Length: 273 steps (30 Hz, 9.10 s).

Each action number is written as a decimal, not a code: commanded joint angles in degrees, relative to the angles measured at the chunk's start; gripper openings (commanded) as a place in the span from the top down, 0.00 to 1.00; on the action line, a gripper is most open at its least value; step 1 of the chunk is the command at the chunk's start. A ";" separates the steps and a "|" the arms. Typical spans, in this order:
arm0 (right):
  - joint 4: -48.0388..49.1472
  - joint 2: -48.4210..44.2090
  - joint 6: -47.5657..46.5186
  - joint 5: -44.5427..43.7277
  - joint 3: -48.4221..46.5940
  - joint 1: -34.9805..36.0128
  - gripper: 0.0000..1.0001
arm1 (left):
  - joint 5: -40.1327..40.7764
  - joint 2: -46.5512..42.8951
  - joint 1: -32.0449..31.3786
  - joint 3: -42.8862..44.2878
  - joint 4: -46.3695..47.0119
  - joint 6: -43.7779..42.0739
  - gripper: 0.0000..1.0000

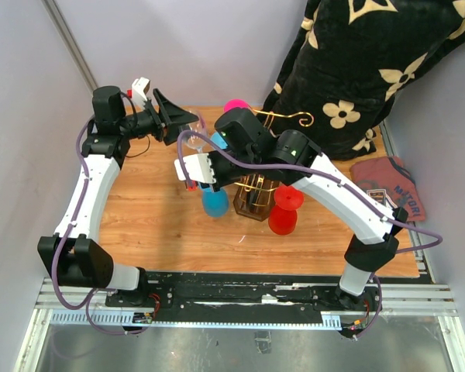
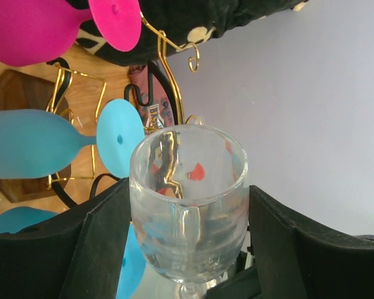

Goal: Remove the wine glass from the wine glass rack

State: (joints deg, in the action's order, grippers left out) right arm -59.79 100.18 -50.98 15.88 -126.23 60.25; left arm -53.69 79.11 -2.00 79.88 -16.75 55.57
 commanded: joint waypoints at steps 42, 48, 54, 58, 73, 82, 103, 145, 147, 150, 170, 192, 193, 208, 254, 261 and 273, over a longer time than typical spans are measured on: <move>37.81 -40.04 20.38 -24.93 51.82 0.87 0.02 | 71.02 14.91 8.36 3.58 18.72 -31.11 0.57; 39.35 -39.77 20.80 -23.88 54.90 -1.67 0.02 | 85.11 18.31 5.25 -1.19 31.00 -39.36 0.56; 41.55 -41.82 22.87 -20.88 58.68 -7.15 0.02 | 94.34 27.39 5.25 2.13 38.96 -49.48 0.60; 43.99 -43.97 25.18 -16.84 60.68 -12.41 0.02 | 97.52 31.60 5.34 2.22 46.94 -53.75 0.58; 46.98 -41.49 28.03 -13.25 60.86 -20.91 0.02 | 102.26 41.55 5.33 -0.84 69.03 -59.82 0.46; 47.27 -41.71 28.13 -13.02 60.11 -22.39 0.02 | 103.61 44.92 5.69 -3.60 74.90 -60.03 0.43; 40.99 -42.87 38.77 -12.43 56.88 -22.67 0.01 | 101.85 35.95 5.36 -10.97 65.38 -50.05 0.00; 19.11 10.95 86.55 10.68 -3.32 -35.60 0.41 | 62.96 -14.69 -4.50 -8.73 1.69 -15.72 0.00; 18.69 12.36 87.18 10.46 -4.26 -35.59 0.43 | 63.01 -16.30 -4.50 -9.46 1.29 -16.45 0.00; 18.60 13.02 88.03 10.10 -4.59 -35.64 0.43 | 61.74 -16.39 -4.50 -8.93 -0.65 -17.10 0.00; 23.57 17.57 90.14 11.08 -1.91 -38.49 0.43 | 56.65 -18.03 -4.50 -11.19 -0.02 -16.04 0.00; 31.73 18.23 93.89 16.29 0.32 -40.55 0.93 | 55.46 -17.54 -4.50 -10.76 -0.21 -15.65 0.00; 32.53 17.54 94.28 16.45 1.17 -40.88 0.94 | 55.45 -17.46 -4.50 -10.79 -0.21 -15.55 0.00; 44.68 18.05 105.09 19.94 3.56 -43.77 0.99 | 54.79 -17.24 -4.50 -10.54 -0.80 -15.24 0.00; 52.59 -0.97 101.02 39.80 19.88 -43.66 0.99 | 47.90 -4.68 -4.35 6.66 -8.74 -19.71 0.00; 34.68 -4.08 75.99 40.63 10.15 -40.27 0.99 | 34.39 -0.28 -1.00 9.14 -5.94 -16.87 0.00; 25.16 -17.71 14.90 7.10 23.64 -15.08 0.99 | 16.45 2.13 2.42 11.77 -1.39 -15.13 0.04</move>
State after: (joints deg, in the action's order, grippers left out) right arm -33.87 82.54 -12.58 36.14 -106.06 41.50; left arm -28.73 82.54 -0.89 90.13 -22.68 38.96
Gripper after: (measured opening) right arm 0.023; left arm 0.973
